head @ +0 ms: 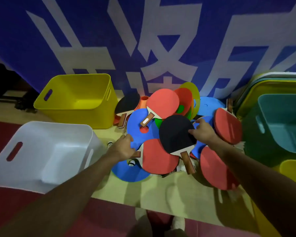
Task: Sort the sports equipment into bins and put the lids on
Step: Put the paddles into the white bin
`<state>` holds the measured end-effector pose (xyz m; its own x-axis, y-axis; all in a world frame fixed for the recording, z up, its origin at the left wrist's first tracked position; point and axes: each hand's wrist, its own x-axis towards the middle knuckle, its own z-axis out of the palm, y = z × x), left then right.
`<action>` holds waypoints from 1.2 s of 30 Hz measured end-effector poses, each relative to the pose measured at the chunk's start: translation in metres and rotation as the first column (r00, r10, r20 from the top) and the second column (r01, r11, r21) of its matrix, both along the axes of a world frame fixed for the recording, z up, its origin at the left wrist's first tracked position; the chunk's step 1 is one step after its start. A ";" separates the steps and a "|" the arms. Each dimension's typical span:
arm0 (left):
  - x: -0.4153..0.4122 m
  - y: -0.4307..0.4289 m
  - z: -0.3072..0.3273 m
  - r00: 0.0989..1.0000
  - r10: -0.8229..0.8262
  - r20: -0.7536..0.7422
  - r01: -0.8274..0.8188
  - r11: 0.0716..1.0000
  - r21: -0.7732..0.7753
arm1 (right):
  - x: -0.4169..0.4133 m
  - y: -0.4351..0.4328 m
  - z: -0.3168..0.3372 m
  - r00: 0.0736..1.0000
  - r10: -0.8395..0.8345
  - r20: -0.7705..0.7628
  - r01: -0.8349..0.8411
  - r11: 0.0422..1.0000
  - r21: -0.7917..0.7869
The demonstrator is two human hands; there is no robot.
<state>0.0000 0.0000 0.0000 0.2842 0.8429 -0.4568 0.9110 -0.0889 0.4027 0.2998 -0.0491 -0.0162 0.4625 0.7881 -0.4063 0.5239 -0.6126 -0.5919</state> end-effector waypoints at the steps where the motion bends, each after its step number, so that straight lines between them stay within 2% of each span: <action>1: -0.002 0.001 -0.001 0.995 -0.054 -0.080 0.054 0.999 0.005 | -0.004 0.001 -0.002 1.000 -0.013 0.000 0.013 1.000 -0.005; 5: -0.008 0.003 -0.018 0.907 -0.279 -0.316 0.305 0.952 0.035 | -0.020 0.000 -0.002 0.990 -0.132 0.050 0.133 0.991 -0.031; 9: -0.012 0.003 -0.040 0.796 -0.410 -0.445 0.491 0.867 0.080 | -0.029 -0.005 -0.001 0.979 -0.174 0.107 0.183 0.980 -0.081; 13: -0.011 0.006 -0.057 0.780 -0.489 -0.391 0.566 0.818 0.105 | -0.034 -0.010 0.011 0.962 -0.242 0.128 0.249 0.968 -0.039; 17: -0.012 0.011 -0.058 0.807 -0.538 -0.245 0.572 0.814 0.099 | -0.039 -0.009 0.026 0.959 -0.265 0.097 0.264 0.964 0.025; 20: -0.010 0.014 -0.049 0.798 -0.567 -0.205 0.600 0.782 0.170 | -0.045 -0.009 0.035 0.951 -0.301 0.072 0.295 0.952 0.087; 22: -0.008 0.014 -0.040 0.800 -0.563 -0.205 0.598 0.778 0.196 | -0.048 -0.009 0.043 0.930 -0.367 0.010 0.363 0.923 0.127; 25: -0.008 0.015 -0.024 0.821 -0.541 -0.184 0.570 0.793 0.215 | -0.050 -0.014 0.060 0.881 -0.437 -0.182 0.470 0.854 0.224; 30: -0.013 0.015 0.019 0.881 -0.456 -0.126 0.472 0.827 0.305 | -0.055 -0.027 0.093 0.753 -0.428 -0.499 0.622 0.711 0.329; 33: -0.019 0.016 0.051 0.917 -0.381 -0.119 0.397 0.842 0.365 | -0.059 -0.030 0.104 0.649 -0.431 -0.626 0.711 0.636 0.300; 36: -0.036 0.016 0.083 0.961 -0.261 -0.092 0.275 0.865 0.420 | -0.068 -0.026 0.110 0.540 -0.392 -0.745 0.744 0.636 0.204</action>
<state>-0.0359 0.0163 0.0826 0.5187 0.8508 -0.0848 0.8389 -0.4873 0.2424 0.2322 -0.0753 0.0940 0.6764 0.5896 -0.4415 -0.4061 -0.2015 -0.8913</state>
